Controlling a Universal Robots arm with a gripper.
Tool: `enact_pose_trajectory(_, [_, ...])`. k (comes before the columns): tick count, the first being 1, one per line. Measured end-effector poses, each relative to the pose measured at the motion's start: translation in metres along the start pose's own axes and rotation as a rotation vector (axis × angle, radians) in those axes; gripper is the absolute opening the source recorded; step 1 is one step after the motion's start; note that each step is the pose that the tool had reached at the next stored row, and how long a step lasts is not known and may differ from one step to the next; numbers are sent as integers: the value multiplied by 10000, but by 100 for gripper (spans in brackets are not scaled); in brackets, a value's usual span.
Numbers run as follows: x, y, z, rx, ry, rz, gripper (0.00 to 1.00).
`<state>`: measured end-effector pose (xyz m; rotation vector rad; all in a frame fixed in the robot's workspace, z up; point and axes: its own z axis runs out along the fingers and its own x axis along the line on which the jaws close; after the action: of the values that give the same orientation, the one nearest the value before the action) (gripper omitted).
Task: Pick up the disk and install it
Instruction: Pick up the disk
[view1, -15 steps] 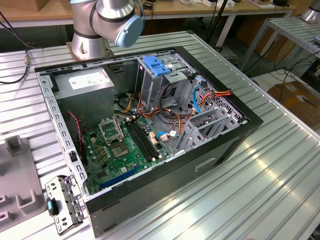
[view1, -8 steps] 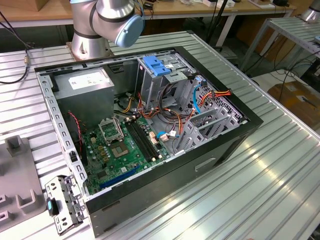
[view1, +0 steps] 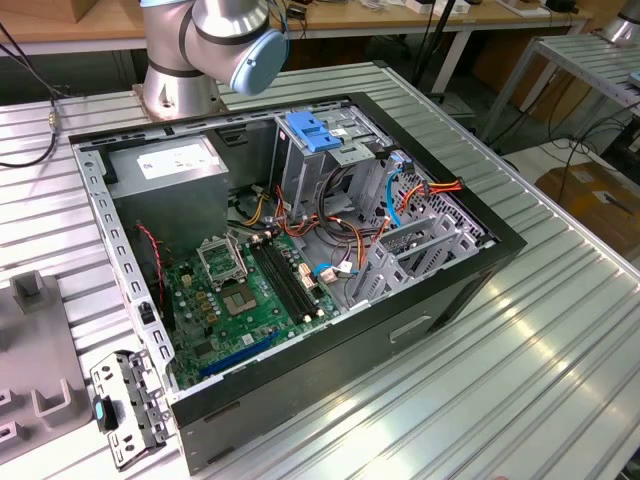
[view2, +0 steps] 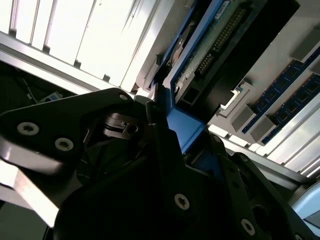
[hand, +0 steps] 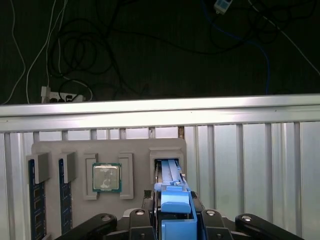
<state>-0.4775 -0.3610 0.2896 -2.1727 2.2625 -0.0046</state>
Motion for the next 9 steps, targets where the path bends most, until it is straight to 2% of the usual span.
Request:
enact_pose_trajectory(6, [0,0,-5,4,-2,-32,37])
enact_pose_trajectory(9, [0,-1,-78,0,-1,-32,37])
